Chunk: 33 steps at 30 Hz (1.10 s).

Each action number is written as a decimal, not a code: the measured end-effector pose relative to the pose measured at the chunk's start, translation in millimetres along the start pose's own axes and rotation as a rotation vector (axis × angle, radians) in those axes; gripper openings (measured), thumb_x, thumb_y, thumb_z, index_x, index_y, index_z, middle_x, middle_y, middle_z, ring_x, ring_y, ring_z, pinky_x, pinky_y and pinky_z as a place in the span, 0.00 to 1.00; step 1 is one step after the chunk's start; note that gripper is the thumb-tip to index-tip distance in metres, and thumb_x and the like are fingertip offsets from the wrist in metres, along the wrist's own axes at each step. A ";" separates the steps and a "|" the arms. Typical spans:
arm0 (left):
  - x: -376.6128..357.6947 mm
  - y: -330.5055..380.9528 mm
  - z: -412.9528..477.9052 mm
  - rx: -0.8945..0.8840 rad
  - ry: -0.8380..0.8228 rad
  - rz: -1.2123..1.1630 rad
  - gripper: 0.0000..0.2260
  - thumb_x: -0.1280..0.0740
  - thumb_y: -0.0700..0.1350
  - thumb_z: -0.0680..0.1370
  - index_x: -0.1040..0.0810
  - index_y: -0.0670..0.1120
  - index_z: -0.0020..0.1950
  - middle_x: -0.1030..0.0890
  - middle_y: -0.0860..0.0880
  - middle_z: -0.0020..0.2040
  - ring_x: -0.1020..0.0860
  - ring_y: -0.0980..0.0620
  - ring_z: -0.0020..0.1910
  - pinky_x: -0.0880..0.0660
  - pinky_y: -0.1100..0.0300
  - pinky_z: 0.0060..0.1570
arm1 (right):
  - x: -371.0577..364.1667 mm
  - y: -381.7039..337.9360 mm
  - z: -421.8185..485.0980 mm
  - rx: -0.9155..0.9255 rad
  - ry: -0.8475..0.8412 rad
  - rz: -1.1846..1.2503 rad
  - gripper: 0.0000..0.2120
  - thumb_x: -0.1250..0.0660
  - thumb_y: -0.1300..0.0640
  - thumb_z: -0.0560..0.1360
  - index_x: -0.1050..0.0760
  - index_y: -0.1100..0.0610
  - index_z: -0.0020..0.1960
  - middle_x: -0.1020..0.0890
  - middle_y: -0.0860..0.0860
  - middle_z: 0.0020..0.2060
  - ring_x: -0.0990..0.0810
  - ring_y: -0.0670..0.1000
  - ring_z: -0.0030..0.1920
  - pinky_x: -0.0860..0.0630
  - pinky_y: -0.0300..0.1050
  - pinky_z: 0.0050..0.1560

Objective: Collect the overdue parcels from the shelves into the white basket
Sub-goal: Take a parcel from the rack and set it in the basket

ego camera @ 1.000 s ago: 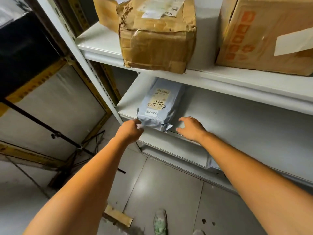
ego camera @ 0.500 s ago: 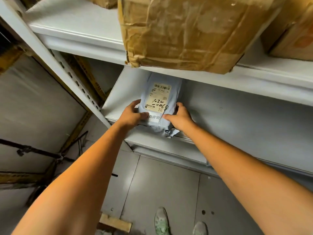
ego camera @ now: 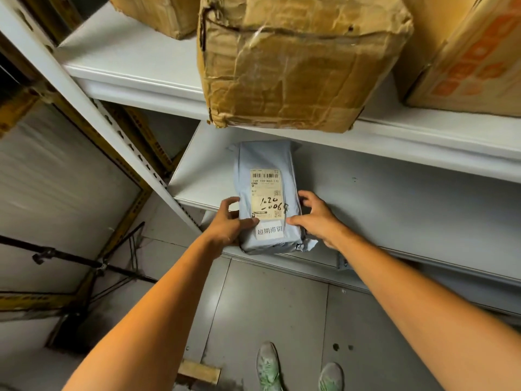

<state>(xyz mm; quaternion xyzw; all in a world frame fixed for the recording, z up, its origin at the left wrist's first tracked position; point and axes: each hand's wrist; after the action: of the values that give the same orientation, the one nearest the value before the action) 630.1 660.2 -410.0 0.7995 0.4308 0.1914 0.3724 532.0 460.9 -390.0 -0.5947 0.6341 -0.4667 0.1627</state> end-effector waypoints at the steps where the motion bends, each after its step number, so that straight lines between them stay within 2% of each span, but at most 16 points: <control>1: -0.4 0.2 0.1 -0.001 -0.005 -0.010 0.31 0.26 0.37 0.75 0.37 0.55 0.72 0.20 0.48 0.61 0.18 0.48 0.53 0.19 0.53 0.37 | 0.0 0.2 0.2 0.005 -0.004 0.019 0.38 0.26 0.67 0.71 0.38 0.53 0.75 0.30 0.54 0.71 0.28 0.50 0.62 0.27 0.48 0.62; 4: -2.1 -0.9 -0.9 -0.012 -0.018 -0.021 0.35 0.26 0.36 0.75 0.37 0.53 0.77 0.21 0.50 0.64 0.18 0.51 0.54 0.18 0.57 0.37 | -1.9 3.1 2.2 0.006 -0.006 0.067 0.39 0.26 0.68 0.71 0.38 0.52 0.76 0.31 0.55 0.71 0.28 0.51 0.64 0.27 0.51 0.65; 7: -5.4 -7.5 -6.0 -0.032 -0.001 -0.050 0.32 0.28 0.34 0.75 0.35 0.52 0.75 0.21 0.51 0.63 0.18 0.51 0.53 0.17 0.53 0.39 | -3.4 8.8 0.1 0.018 0.002 0.077 0.40 0.26 0.68 0.70 0.38 0.51 0.76 0.32 0.54 0.72 0.30 0.53 0.69 0.28 0.55 0.67; 9: -10.1 -9.5 -10.8 -0.047 0.004 -0.054 0.31 0.28 0.34 0.76 0.34 0.54 0.74 0.22 0.51 0.64 0.18 0.50 0.53 0.17 0.53 0.39 | -0.9 12.1 -2.3 0.032 0.020 0.066 0.39 0.26 0.68 0.70 0.37 0.50 0.76 0.31 0.54 0.72 0.31 0.54 0.70 0.28 0.55 0.68; 14: -26.0 -4.8 -16.9 -0.074 -0.013 -0.028 0.35 0.27 0.34 0.75 0.36 0.53 0.77 0.25 0.51 0.68 0.19 0.45 0.56 0.20 0.60 0.30 | 15.6 18.8 -18.6 0.036 0.066 0.087 0.38 0.26 0.70 0.70 0.36 0.51 0.75 0.31 0.54 0.72 0.32 0.52 0.71 0.29 0.49 0.66; 16: -36.3 -3.4 -16.6 -0.085 -0.032 -0.022 0.35 0.27 0.33 0.74 0.35 0.53 0.77 0.25 0.50 0.68 0.19 0.46 0.56 0.18 0.56 0.36 | 26.4 21.8 -28.6 0.034 0.088 0.094 0.39 0.26 0.70 0.70 0.36 0.51 0.76 0.32 0.54 0.73 0.34 0.52 0.72 0.30 0.49 0.67; 18: -50.7 -2.4 -17.4 -0.082 -0.057 -0.040 0.36 0.26 0.32 0.73 0.35 0.53 0.77 0.25 0.49 0.69 0.19 0.43 0.58 0.17 0.48 0.44 | 39.7 25.4 -39.7 0.030 0.110 0.104 0.39 0.26 0.69 0.70 0.37 0.52 0.76 0.33 0.54 0.73 0.34 0.52 0.72 0.31 0.51 0.69; 20: -64.8 -0.4 -18.2 -0.081 -0.078 -0.046 0.37 0.27 0.32 0.73 0.36 0.53 0.77 0.25 0.50 0.68 0.19 0.42 0.58 0.17 0.43 0.47 | 53.2 28.7 -50.8 0.019 0.132 0.114 0.39 0.26 0.69 0.71 0.38 0.53 0.77 0.32 0.53 0.73 0.33 0.52 0.72 0.30 0.53 0.70; 25: -113.4 11.7 -23.6 -0.130 -0.210 0.061 0.35 0.26 0.33 0.74 0.34 0.53 0.76 0.24 0.49 0.67 0.19 0.43 0.57 0.17 0.47 0.42 | 94.7 47.4 -86.0 -0.001 0.244 0.167 0.38 0.27 0.69 0.71 0.38 0.55 0.76 0.30 0.53 0.72 0.29 0.51 0.68 0.29 0.45 0.64; 30: -174.5 16.8 -35.0 -0.141 -0.333 0.135 0.35 0.26 0.34 0.73 0.34 0.53 0.76 0.23 0.48 0.67 0.20 0.41 0.58 0.17 0.44 0.44 | 139.7 74.4 -130.7 -0.017 0.363 0.210 0.38 0.27 0.70 0.71 0.36 0.55 0.76 0.29 0.52 0.71 0.29 0.49 0.65 0.29 0.43 0.61; 33: -216.7 17.9 -46.0 -0.159 -0.422 0.197 0.34 0.26 0.34 0.74 0.33 0.54 0.75 0.23 0.48 0.66 0.20 0.42 0.58 0.16 0.47 0.42 | 167.6 96.0 -162.1 -0.032 0.441 0.238 0.37 0.27 0.69 0.71 0.36 0.55 0.75 0.28 0.52 0.69 0.29 0.48 0.63 0.27 0.45 0.61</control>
<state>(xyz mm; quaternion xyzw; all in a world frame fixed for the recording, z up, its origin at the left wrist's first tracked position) 490.6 493.5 -363.4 0.8280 0.2470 0.0889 0.4954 310.6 360.0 -324.0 -0.4023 0.7270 -0.5527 0.0650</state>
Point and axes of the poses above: each hand's wrist, its own z-axis towards the middle knuckle, its own x-axis out of the back of the hand, y = z × x
